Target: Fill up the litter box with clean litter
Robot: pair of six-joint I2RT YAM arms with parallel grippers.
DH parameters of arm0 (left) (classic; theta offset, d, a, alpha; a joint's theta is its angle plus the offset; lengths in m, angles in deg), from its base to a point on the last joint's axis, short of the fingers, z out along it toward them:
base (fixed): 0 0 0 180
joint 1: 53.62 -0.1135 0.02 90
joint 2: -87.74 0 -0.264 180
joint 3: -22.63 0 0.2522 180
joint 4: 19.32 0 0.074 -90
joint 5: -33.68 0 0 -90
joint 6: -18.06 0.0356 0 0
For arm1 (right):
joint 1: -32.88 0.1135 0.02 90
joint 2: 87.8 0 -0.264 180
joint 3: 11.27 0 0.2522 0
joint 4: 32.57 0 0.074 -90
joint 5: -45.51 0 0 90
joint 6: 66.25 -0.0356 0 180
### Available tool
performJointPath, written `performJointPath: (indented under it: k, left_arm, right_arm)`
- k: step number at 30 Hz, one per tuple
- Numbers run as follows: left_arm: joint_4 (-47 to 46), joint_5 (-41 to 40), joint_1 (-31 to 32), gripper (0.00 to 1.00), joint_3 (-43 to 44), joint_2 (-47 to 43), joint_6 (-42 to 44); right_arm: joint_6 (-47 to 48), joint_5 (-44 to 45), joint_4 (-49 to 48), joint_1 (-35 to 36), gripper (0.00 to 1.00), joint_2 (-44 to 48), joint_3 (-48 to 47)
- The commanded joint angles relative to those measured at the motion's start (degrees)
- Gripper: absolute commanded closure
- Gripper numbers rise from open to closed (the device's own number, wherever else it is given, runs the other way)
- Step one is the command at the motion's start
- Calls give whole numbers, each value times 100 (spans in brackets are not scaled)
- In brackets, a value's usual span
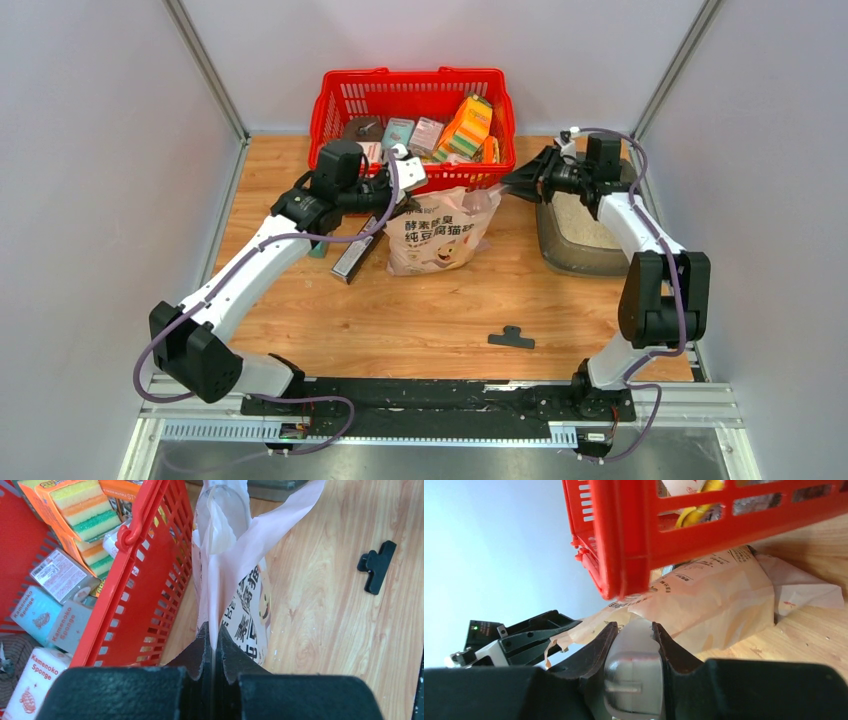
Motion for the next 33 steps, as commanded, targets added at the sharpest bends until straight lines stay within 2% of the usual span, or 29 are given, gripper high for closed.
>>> performJointPath:
  k: [1, 7, 25, 33]
  left_arm:
    - [56, 18, 19, 100, 342, -355, 496]
    - [162, 18, 28, 100, 342, -364, 724]
    - [4, -78, 19, 100, 324, -426, 733]
    - [-40, -70, 28, 100, 324, -382, 725]
  right_arm:
    - [-534, -656, -937, -367, 100, 221, 317]
    - [-1167, -938, -2045, -701, 100, 362, 756]
    - [-623, -1483, -1941, -1282, 100, 669, 1082]
    - [-895, -1571, -2186, -1598, 100, 749, 1020]
